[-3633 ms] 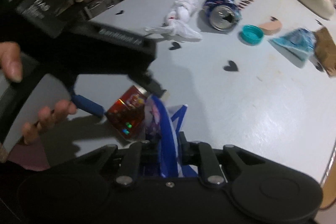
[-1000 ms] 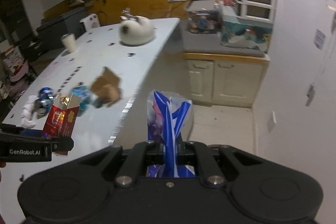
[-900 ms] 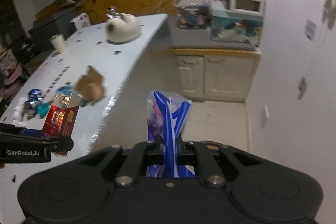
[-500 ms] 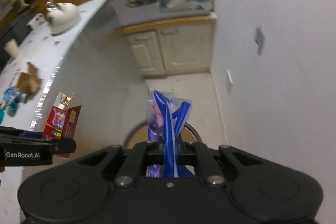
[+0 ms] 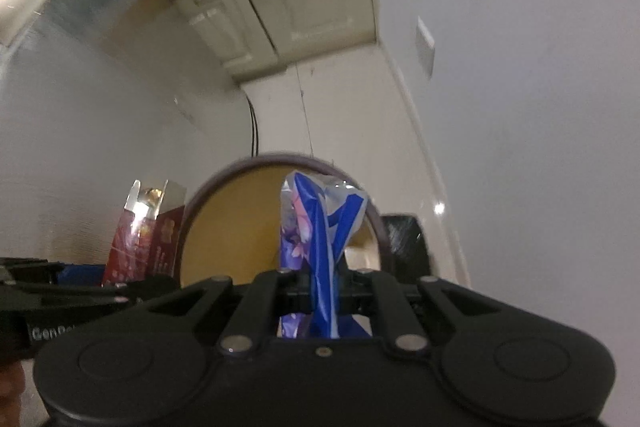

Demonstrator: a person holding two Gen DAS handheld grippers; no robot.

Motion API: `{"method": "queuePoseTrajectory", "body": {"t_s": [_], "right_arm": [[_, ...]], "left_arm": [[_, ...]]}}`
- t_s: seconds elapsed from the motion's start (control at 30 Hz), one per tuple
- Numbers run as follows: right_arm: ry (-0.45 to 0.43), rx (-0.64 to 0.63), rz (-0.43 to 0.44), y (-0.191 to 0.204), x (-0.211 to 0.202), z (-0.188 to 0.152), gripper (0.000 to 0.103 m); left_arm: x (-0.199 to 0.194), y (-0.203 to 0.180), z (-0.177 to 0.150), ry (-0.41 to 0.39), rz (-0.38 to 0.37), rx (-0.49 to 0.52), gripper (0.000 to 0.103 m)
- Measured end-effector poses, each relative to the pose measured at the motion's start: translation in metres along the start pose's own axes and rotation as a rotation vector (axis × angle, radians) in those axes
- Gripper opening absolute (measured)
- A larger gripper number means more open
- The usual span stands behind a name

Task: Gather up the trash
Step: 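Open both grippers to drop the pack and bag into the bin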

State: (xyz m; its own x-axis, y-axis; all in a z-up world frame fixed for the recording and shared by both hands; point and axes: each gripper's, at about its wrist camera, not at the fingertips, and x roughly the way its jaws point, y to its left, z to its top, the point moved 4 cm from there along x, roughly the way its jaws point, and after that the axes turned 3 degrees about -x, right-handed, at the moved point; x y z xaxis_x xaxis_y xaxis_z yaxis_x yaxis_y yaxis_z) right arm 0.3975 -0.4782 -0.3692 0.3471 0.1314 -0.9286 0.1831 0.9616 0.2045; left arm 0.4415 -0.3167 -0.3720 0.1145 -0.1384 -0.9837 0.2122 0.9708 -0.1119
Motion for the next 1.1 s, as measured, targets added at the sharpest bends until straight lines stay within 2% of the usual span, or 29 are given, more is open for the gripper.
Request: {"method": "queuePoseTrajectory", "body": {"t_s": [0.3,0.6,0.77,0.9,1.1], "right_arm": [[0.129,0.015,0.004,0.004,0.086,0.002,0.009],[0.175,0.028,-0.003,0.012,0.125,0.007,0.012],[0.186,0.032,-0.025,0.013,0.131,0.005,0.024],[0.183,0.028,-0.03,0.012,0.127,0.003,0.035],[0.18,0.018,-0.02,0.008,0.114,0.002,0.046]], "left_arm": [[0.067,0.015,0.01,0.1,-0.008,-0.046,0.055],[0.106,0.017,0.018,0.154,-0.013,-0.051,0.055],[0.105,0.02,0.012,0.155,-0.029,-0.059,0.056],[0.101,0.023,0.01,0.159,-0.032,-0.059,0.065],[0.089,0.028,0.004,0.171,-0.026,-0.052,0.071]]}}
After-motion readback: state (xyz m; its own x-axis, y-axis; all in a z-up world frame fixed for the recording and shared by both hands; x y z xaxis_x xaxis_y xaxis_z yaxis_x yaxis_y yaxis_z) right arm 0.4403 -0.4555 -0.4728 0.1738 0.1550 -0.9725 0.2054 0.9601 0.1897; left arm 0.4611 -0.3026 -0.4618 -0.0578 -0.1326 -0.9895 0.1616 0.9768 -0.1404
